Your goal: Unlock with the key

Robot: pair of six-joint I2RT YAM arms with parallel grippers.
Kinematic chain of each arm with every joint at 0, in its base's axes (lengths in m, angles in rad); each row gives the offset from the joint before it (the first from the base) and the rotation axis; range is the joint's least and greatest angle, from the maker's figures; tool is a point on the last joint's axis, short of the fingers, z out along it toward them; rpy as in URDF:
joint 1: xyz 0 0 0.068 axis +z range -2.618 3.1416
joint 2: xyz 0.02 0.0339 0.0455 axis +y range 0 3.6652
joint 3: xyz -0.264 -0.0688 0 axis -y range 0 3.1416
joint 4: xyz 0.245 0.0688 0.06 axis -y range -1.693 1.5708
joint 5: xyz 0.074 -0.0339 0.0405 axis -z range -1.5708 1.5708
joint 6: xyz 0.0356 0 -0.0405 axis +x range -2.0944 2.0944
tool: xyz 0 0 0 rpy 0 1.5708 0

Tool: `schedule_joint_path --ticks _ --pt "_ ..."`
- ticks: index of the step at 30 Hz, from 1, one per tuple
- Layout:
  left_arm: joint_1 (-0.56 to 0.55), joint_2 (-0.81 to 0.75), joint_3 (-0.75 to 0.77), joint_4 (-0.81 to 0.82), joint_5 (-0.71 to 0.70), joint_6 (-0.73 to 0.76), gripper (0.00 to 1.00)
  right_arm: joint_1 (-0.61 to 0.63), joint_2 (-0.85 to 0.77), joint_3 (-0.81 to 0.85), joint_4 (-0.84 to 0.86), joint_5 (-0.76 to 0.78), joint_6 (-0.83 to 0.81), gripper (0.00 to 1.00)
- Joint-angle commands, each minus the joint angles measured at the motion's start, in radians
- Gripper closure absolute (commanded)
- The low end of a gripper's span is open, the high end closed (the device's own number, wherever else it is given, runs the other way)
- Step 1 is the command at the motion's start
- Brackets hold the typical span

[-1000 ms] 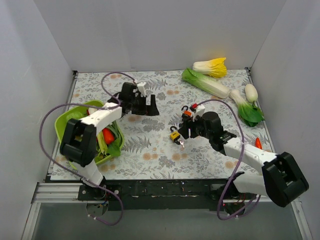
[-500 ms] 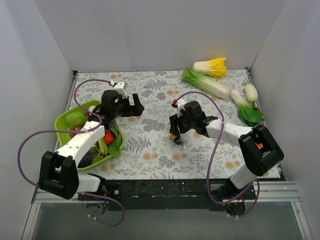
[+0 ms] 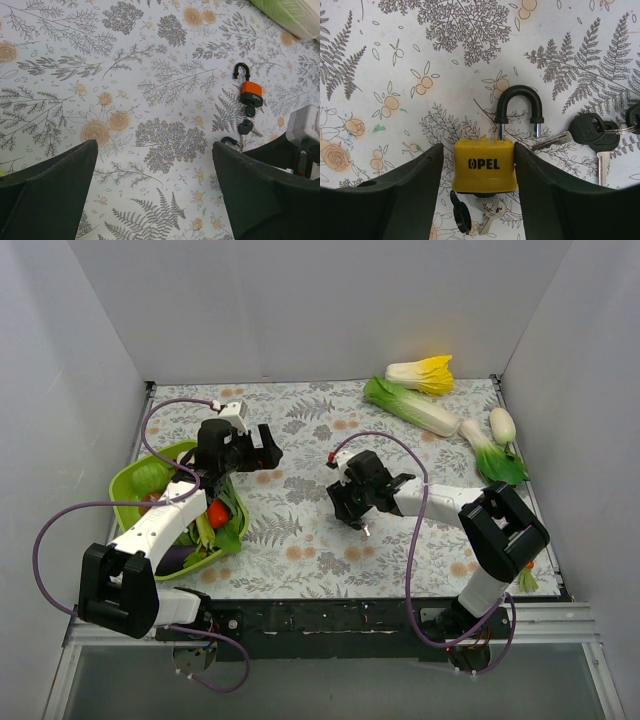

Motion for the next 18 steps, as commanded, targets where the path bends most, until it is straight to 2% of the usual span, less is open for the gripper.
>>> schedule_joint_path --ticks 1,4,5,6,11,18 --pt "0.008 -0.029 -0.002 0.020 0.008 0.000 0.02 0.021 0.003 0.040 -0.039 0.098 -0.015 0.37" --pt "0.008 -0.037 -0.003 0.020 0.007 0.000 0.02 0.029 0.014 0.035 -0.050 0.118 -0.008 0.42" --pt "0.008 -0.040 -0.005 0.021 0.005 0.000 0.02 0.030 0.020 0.035 -0.050 0.124 0.008 0.50" --pt "0.008 -0.043 -0.006 0.020 0.004 0.000 0.02 0.029 0.023 0.038 -0.050 0.129 0.018 0.54" --pt "0.008 -0.051 -0.008 0.023 -0.002 0.001 0.02 0.030 0.064 0.106 -0.027 0.164 0.104 0.69" --pt "0.010 -0.043 -0.005 0.017 -0.013 0.003 0.02 0.026 0.215 0.334 -0.045 0.257 0.192 0.73"
